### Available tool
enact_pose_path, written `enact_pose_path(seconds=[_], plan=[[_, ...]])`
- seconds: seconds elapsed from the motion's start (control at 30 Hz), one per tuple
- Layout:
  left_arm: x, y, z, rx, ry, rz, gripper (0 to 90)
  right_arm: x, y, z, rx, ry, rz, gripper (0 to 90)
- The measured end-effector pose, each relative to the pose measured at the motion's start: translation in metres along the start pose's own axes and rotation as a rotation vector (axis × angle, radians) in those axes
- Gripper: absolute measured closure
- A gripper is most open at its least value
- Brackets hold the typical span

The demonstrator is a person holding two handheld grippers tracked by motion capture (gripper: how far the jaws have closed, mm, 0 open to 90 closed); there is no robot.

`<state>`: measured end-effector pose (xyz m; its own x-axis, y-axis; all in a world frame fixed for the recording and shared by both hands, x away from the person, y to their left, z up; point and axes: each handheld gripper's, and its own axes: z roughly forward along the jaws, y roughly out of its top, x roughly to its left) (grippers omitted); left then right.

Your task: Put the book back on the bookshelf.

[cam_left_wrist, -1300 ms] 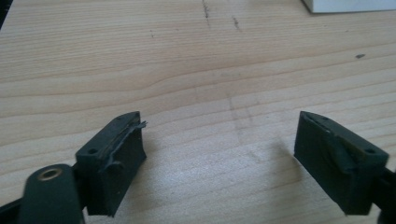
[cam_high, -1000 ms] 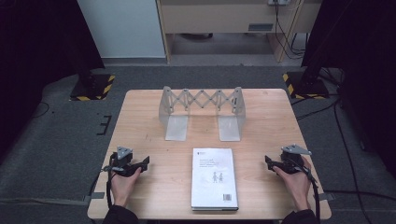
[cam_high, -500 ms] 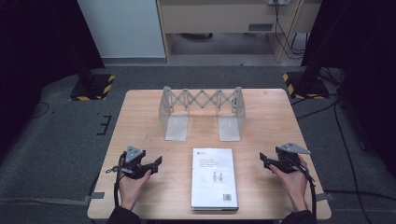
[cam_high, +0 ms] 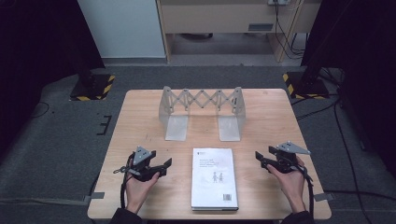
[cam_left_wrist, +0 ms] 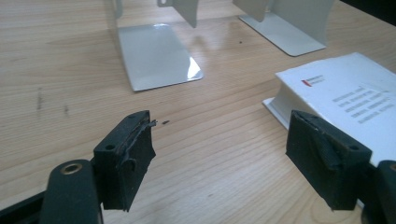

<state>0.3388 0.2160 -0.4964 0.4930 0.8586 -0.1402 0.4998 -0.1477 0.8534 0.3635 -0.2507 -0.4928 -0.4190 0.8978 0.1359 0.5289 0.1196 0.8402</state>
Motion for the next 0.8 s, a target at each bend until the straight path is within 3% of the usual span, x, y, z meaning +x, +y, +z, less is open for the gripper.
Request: enact_pose_path(seconds=[0.2, 0.8], plan=[[-0.013, 0.001, 0.006, 0.011, -0.048, 0.006, 23.9, 0.005, 0.001, 0.001, -0.028, 0.016, 0.026, 33.4], [-0.040, 0.001, 0.026, 0.059, -0.149, 0.027, 24.4, 0.022, -0.001, 0.010, -0.003, 0.054, -0.012, 32.6]])
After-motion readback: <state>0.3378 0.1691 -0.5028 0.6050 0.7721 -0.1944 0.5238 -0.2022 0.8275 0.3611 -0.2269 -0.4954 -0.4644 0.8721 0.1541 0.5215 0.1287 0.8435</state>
